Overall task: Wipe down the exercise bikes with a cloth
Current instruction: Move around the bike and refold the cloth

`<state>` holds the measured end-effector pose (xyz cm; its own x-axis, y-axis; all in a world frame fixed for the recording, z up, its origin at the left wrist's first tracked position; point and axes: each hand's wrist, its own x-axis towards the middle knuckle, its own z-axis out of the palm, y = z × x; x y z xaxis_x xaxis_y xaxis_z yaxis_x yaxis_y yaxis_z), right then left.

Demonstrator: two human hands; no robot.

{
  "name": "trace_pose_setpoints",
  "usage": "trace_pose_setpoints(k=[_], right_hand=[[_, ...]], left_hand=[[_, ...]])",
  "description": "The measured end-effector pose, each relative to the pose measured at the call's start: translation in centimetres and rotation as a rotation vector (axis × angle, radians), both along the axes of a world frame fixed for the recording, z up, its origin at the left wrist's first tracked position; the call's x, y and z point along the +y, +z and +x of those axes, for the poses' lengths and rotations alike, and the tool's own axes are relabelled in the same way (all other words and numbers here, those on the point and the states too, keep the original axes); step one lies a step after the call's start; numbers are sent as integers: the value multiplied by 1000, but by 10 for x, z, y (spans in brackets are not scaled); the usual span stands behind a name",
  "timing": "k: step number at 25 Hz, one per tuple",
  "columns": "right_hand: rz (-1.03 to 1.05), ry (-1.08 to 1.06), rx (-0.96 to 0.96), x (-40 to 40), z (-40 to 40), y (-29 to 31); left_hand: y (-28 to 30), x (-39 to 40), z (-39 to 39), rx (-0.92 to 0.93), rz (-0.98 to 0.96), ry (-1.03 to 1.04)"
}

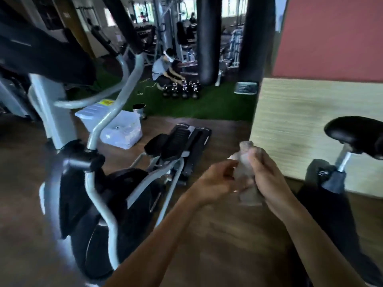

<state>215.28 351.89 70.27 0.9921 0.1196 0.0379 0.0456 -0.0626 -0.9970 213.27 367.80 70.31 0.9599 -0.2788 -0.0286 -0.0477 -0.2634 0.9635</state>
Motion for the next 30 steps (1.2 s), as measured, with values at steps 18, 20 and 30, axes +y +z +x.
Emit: trace_pose_setpoints(k=[18, 20, 30], right_hand=[[110, -674, -309, -92, 69, 44], [132, -658, -276, -99, 62, 59], [-847, -1751, -335, -99, -25, 117]], left_hand=[[25, -159, 168, -279, -260, -352], [37, -183, 172, -167, -359, -443], [98, -292, 143, -335, -615, -912]])
